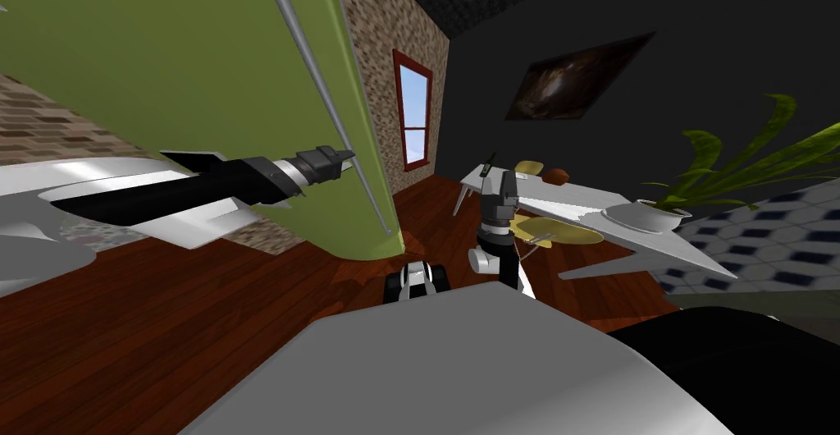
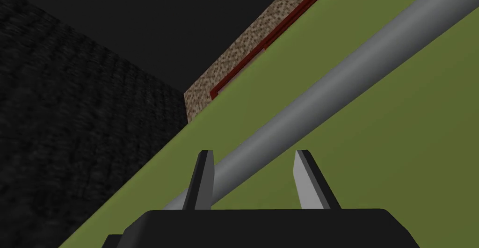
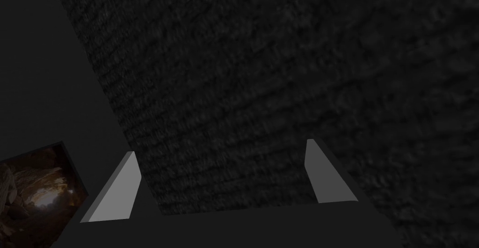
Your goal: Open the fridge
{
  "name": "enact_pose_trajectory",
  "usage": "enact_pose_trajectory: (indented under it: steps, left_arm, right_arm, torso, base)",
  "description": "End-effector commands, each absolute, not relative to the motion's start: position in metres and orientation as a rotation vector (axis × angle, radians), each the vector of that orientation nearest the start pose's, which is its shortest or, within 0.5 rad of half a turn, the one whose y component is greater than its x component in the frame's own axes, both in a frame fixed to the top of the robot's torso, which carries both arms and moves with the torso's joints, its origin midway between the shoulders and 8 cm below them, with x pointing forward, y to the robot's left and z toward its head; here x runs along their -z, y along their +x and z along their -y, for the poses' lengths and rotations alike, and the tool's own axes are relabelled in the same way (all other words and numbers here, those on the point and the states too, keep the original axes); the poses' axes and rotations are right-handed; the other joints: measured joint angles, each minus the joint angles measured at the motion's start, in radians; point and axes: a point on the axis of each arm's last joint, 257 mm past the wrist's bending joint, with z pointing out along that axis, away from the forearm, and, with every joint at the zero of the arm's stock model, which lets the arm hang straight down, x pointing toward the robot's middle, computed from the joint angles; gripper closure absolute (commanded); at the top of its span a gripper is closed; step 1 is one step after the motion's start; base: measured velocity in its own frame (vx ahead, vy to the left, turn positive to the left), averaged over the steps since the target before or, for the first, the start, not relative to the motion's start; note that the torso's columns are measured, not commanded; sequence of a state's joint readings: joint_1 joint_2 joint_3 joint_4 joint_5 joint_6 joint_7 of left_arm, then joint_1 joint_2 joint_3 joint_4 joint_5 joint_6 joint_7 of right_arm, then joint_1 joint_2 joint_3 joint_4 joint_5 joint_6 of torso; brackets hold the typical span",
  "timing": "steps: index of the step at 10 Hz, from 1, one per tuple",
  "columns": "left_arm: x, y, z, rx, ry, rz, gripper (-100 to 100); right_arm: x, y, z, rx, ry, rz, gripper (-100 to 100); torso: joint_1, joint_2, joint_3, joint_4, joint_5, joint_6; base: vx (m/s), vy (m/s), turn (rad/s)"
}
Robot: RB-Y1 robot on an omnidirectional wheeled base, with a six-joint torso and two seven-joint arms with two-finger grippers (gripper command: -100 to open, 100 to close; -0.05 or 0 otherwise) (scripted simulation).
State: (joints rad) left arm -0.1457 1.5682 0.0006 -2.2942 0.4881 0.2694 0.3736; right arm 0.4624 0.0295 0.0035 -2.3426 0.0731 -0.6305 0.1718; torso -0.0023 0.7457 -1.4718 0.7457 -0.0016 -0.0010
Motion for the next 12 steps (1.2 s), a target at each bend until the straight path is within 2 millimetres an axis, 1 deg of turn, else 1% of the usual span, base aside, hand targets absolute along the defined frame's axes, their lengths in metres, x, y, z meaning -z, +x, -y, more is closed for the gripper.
enact_pose_trajectory:
  steps: [1,2,3,5,6,8,10,11,12]
  left_arm:
    - [-0.119,0.468,-0.199,1.028,-0.196,-1.644,100]
    - [-0.108,0.468,-0.201,1.024,-0.208,-1.667,100]
    - [-0.109,0.459,-0.189,1.049,-0.181,-1.674,100]
    - [-0.112,0.440,-0.164,1.105,-0.119,-1.684,100]
    - [-0.112,0.440,-0.164,1.105,-0.119,-1.684,100]
    - [-0.114,0.419,-0.140,1.160,-0.056,-1.694,100]
    - [-0.116,0.397,-0.117,1.214,0.006,-1.704,100]
    - [-0.116,0.397,-0.117,1.214,0.006,-1.704,100]
    - [-0.117,0.385,-0.107,1.241,0.038,-1.710,100]
  right_arm:
    - [-0.084,0.307,0.259,-1.151,0.399,-0.501,0]
    - [-0.084,0.307,0.259,-1.151,0.399,-0.500,0]
    - [-0.084,0.307,0.259,-1.151,0.399,-0.500,0]
    - [-0.084,0.307,0.259,-1.151,0.399,-0.501,0]
    - [-0.084,0.307,0.259,-1.151,0.399,-0.501,0]
    - [-0.084,0.307,0.259,-1.151,0.399,-0.501,0]
    - [-0.084,0.307,0.259,-1.151,0.399,-0.501,0]
    - [-0.084,0.307,0.259,-1.151,0.399,-0.501,0]
    - [-0.084,0.307,0.259,-1.151,0.399,-0.501,0]
  torso:
    - [-0.004,-0.007,-0.005,0.000,-0.002,0.001]
    - [-0.006,-0.010,-0.008,-0.001,-0.004,0.002]
    - [-0.005,-0.009,-0.006,-0.004,-0.002,0.002]
    - [0.007,0.001,0.002,-0.005,0.003,0.002]
    - [0.007,0.003,0.003,-0.003,0.003,0.002]
    - [-0.002,-0.005,-0.003,-0.007,0.000,0.002]
    - [0.005,-0.009,-0.005,-0.008,0.002,0.001]
    - [0.005,-0.008,-0.004,-0.008,0.003,0.001]
    - [-0.001,-0.010,-0.006,-0.008,0.001,0.001]
  base:
    - [0.000,0.002,0.012]
    - [0.005,0.000,0.013]
    - [-0.040,0.135,0.004]
    - [-0.120,0.242,-0.053]
    - [-0.108,0.222,-0.013]
    - [-0.141,0.204,-0.032]
    - [-0.152,0.268,-0.036]
    - [-0.119,0.180,-0.020]
    - [-0.086,0.179,-0.018]
